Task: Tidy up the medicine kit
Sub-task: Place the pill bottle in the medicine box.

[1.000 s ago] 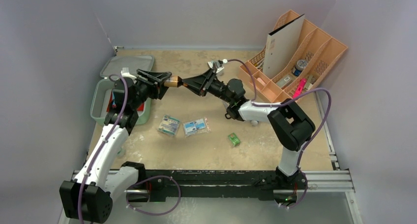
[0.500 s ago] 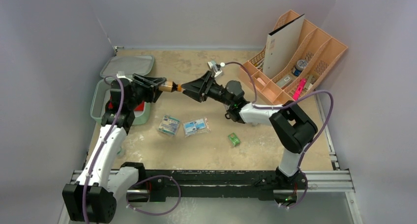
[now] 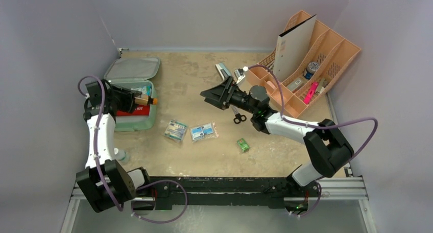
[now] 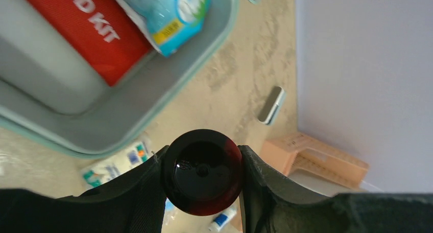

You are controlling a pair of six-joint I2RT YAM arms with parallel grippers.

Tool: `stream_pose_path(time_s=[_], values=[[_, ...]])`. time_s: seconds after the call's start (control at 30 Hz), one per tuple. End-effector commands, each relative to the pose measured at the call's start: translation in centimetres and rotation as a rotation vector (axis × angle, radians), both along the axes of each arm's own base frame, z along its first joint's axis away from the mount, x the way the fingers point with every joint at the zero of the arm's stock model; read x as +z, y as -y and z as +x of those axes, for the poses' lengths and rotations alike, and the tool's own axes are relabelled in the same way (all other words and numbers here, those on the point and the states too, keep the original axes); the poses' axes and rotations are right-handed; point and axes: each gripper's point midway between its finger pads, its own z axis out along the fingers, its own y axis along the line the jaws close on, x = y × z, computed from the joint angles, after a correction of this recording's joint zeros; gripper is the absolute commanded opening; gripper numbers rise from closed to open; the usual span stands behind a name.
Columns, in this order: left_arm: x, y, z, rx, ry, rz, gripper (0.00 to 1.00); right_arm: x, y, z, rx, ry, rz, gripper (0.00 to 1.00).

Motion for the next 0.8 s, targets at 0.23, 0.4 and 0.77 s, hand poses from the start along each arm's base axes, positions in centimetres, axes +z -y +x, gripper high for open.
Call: stream_pose_path(time_s=[0.23,0.4,0.77], values=[[-2.9,-7.1,-0.7,0.135,-0.175,0.159,0.19,0.7,3.3,-0.7,-0.016,0.082,-0.062,0.99],[-5.3,-8.1,-0.4,0.127,-0.25,0.164,0.21,0.6,3.9,-0.8,-0.018,0.083,-0.062,0.99],[-9.8,-8.0,-0.9,0.124,-0.388,0.094,0.29,0.3,4.2,-0.6,-0.043,0.09,-0.072,0.99]])
